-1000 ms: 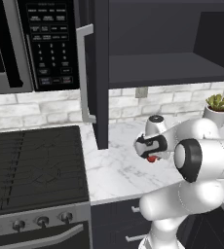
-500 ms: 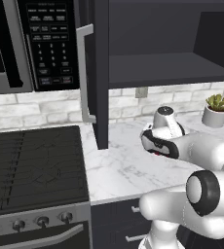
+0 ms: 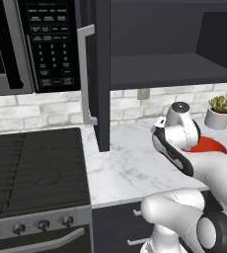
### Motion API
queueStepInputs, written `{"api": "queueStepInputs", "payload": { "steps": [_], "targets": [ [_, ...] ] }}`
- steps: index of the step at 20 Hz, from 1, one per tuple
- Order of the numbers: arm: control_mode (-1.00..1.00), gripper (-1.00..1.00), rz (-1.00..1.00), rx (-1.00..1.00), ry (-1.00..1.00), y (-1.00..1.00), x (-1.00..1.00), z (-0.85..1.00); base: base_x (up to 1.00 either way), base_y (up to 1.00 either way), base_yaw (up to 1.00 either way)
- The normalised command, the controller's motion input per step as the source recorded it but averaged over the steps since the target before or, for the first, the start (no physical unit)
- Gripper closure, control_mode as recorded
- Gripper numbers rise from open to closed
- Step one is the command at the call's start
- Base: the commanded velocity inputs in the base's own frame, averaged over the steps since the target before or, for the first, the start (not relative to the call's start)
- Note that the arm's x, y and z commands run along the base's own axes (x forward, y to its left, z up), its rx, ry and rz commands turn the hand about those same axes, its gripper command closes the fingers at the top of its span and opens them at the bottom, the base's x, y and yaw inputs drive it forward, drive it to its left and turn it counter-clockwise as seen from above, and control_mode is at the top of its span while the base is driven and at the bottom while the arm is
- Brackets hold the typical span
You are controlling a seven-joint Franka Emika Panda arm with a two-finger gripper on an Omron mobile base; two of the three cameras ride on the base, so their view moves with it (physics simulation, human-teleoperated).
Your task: Retrieve the bowl from the cabinet, then place the raw meat into the bowl to avoid contamination.
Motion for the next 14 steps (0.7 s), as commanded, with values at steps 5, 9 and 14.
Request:
{"api": "queueStepInputs", "payload": {
  "steps": [5,9,14],
  "targets": [
    [-1.00,1.00,-0.04,-0.08,-0.12,-0.43,-0.20,0.42,0.00,0.00,0.00],
    [-1.00,1.00,-0.03,-0.08,-0.11,-0.46,-0.12,0.46,0.00,0.00,0.00],
    [-1.00,1.00,-0.02,-0.06,-0.08,-0.49,-0.09,0.41,0.00,0.00,0.00]
  ]
}}
